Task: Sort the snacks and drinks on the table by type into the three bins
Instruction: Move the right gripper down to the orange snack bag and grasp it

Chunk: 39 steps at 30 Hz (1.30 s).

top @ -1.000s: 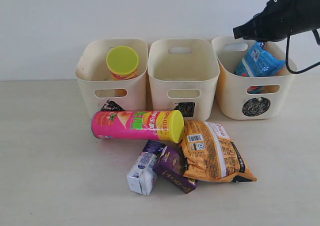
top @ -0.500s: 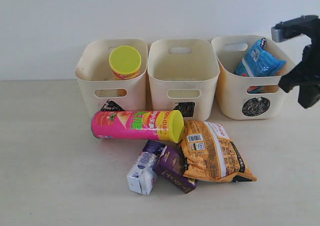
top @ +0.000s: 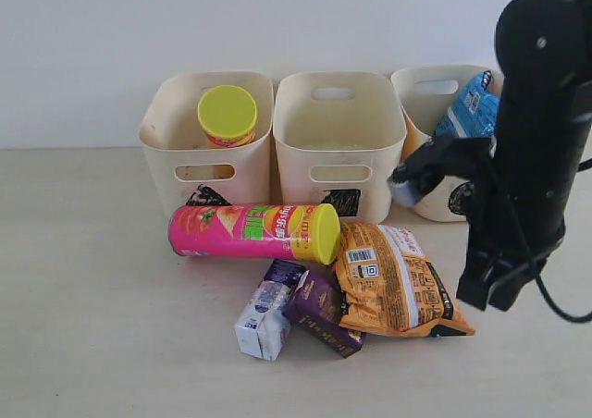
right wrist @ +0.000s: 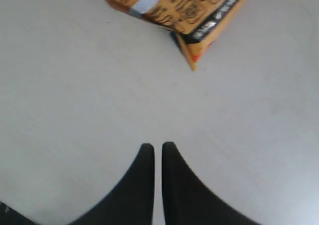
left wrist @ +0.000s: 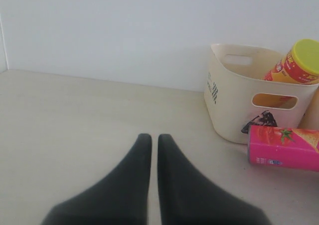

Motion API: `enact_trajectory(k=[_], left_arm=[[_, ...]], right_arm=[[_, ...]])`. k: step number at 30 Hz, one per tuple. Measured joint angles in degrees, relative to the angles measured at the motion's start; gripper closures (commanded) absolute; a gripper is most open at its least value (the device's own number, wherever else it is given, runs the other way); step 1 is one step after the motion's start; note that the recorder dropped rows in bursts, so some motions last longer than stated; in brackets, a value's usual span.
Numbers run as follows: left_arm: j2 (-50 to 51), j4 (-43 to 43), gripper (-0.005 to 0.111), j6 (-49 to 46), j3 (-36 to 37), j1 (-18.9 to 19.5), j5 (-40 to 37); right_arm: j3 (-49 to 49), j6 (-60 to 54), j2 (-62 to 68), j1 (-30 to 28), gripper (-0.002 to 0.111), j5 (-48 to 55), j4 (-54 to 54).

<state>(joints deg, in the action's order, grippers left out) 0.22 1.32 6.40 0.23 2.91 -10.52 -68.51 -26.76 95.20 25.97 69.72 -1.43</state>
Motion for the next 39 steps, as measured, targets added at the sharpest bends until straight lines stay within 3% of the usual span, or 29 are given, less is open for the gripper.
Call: enact_trajectory(k=[9,13,23,27,31,34,36,39], left_arm=[[0.0,0.0,0.103,0.0,0.0,0.0,0.0],[0.0,0.0,0.103,0.0,0.0,0.0,0.0],[0.0,0.0,0.103,0.0,0.0,0.0,0.0],[0.0,0.0,0.103,0.0,0.0,0.0,0.0],[0.0,0.0,0.103,0.0,0.0,0.0,0.0],[0.0,0.0,0.103,0.0,0.0,0.0,0.0],[0.0,0.0,0.103,0.0,0.0,0.0,0.0],[0.0,0.0,0.103,0.0,0.0,0.0,0.0]], right_arm=[[7.7,4.01,-0.12,11.81,0.108,-2.56,-2.81],[10.04,10.34,-1.72,18.49,0.108,-5.98,-10.38],[22.82,54.5,-6.23,29.1,0.108,-29.96,-45.76],[28.72,68.53,-6.23,31.88,0.106,-32.02,-59.17],[32.36,74.22,-6.23,32.47,0.082,-32.28,-64.42],[34.37,75.65,-6.23,32.59,0.04,-34.07,-66.97],[35.22,76.97,-6.23,32.66,0.028,-35.34,-69.49],[35.62,78.8,-6.23,32.66,0.024,-36.93,-74.09]])
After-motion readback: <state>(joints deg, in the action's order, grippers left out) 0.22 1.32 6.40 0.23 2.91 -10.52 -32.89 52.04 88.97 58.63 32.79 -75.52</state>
